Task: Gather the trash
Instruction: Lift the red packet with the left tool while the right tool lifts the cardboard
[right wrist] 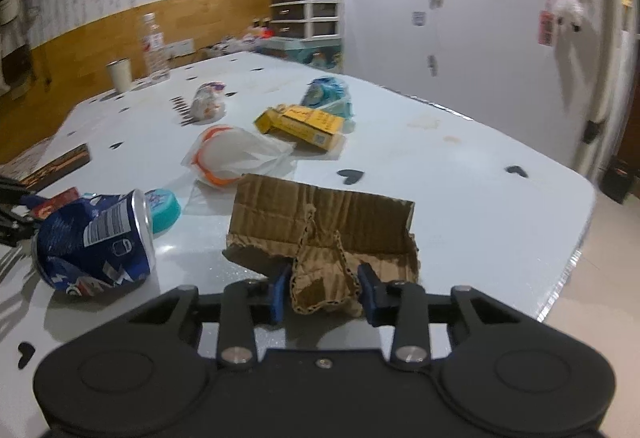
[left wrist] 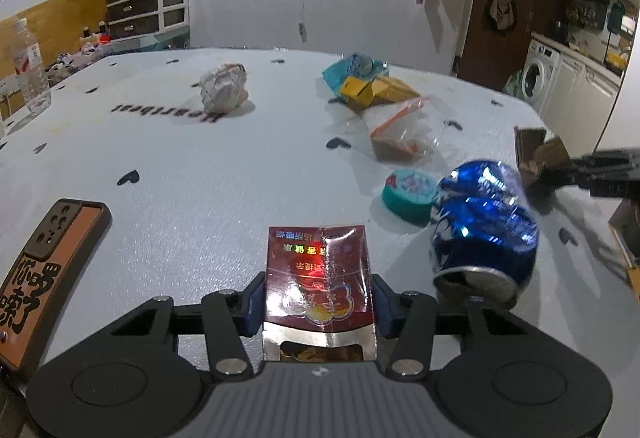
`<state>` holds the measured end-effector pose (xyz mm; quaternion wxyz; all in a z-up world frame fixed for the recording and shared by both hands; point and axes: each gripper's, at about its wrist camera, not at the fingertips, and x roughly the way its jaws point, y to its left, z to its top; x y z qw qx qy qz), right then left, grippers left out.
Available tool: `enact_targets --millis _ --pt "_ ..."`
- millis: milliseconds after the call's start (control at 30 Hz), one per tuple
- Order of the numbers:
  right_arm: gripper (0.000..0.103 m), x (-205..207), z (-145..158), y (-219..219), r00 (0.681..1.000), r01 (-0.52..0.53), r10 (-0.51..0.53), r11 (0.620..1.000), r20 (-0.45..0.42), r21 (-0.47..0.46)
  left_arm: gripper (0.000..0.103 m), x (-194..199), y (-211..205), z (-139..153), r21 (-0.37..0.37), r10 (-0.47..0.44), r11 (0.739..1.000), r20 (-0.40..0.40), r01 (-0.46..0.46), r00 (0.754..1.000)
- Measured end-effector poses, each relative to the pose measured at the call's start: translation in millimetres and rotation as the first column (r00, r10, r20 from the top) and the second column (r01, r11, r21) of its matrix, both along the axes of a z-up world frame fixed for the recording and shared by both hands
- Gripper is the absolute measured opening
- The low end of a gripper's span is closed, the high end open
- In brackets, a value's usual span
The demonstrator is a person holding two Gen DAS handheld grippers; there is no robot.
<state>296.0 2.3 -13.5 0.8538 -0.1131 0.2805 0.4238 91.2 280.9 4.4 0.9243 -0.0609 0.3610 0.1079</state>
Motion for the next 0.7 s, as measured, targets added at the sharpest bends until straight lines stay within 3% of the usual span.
enact_targets --millis 300,700 --pt "0.036 -32.5 25.3 -21.0 0.996 0.072 -0.075 0.996 0.05 0.053 0.052 -18.5 -14.5 39.4 0.032 0.039 0.999 0.121 -0.043 0.992" --pt "0.037 -76.8 60.9 -72.6 0.973 0.191 -0.203 0.975 0.108 0.111 0.052 -14.0 -77.7 75.3 0.052 -0.047 0.998 0.221 0.037 0.974"
